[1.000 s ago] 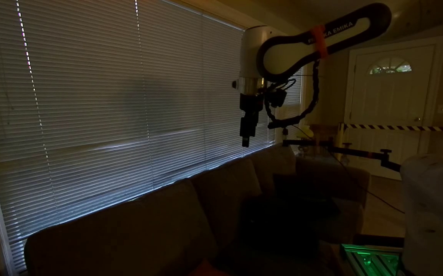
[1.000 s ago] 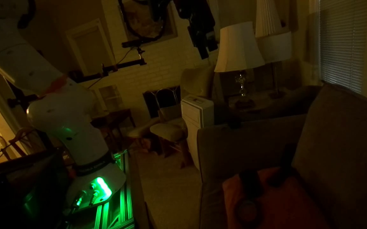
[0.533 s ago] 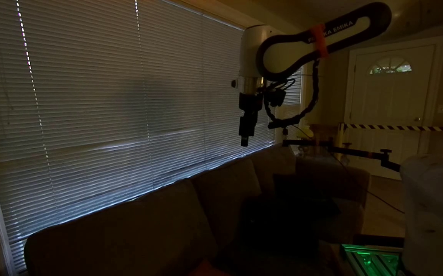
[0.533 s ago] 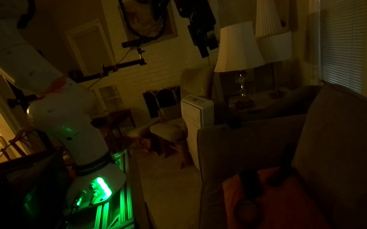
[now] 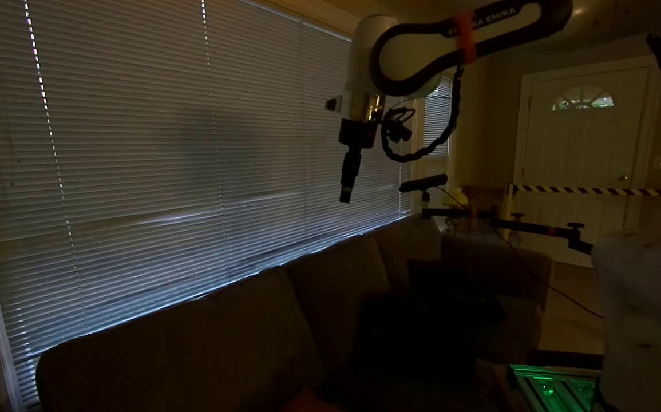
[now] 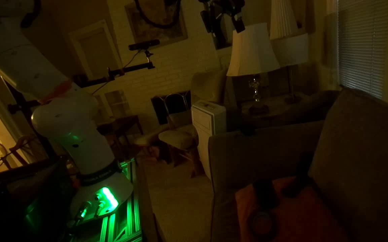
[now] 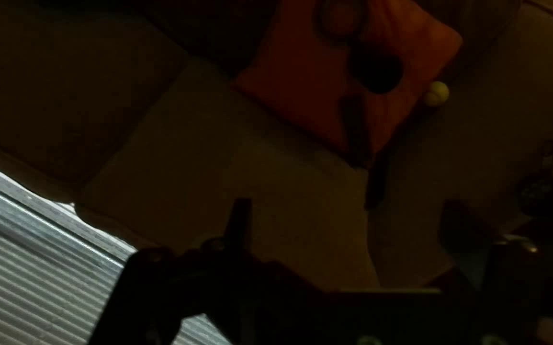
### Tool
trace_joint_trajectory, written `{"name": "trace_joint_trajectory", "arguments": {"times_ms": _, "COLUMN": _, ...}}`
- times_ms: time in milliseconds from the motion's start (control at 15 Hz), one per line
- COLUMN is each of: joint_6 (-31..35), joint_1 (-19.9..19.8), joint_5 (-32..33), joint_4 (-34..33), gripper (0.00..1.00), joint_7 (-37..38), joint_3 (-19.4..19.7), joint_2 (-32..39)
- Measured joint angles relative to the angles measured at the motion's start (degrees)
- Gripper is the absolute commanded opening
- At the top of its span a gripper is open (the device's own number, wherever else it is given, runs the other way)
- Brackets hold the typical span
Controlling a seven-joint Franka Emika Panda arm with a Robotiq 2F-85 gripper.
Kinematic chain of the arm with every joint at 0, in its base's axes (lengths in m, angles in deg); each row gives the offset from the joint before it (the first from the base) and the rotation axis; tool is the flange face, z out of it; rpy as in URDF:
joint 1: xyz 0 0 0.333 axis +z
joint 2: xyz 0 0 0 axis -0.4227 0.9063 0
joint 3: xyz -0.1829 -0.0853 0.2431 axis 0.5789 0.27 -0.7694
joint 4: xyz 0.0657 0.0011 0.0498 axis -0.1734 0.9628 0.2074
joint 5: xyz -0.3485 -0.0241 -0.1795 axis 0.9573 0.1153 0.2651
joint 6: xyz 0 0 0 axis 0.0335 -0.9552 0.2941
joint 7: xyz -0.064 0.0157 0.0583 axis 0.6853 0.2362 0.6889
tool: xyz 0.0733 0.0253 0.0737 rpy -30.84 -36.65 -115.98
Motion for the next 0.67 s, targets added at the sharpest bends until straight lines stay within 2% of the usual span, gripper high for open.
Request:
{"name": "trace_joint_trajectory", "arguments": {"times_ms": 400, "joint_6": -1.43, "joint_1": 4.78, "joint_5": -11.25, "joint_4": -6.87, "gripper": 1.0, "joint_7": -17.06, "joint_3": 1.87, "joint_2": 5.6}}
{"name": "trace_joint_trajectory", "arguments": {"times_ms": 667, "joint_6": -7.13, "joint_1": 5.63, "joint_5": -20.12, "joint_4": -12.76, "gripper": 1.0, "joint_7": -26.48, "joint_3": 2.12, "joint_2": 10.9}}
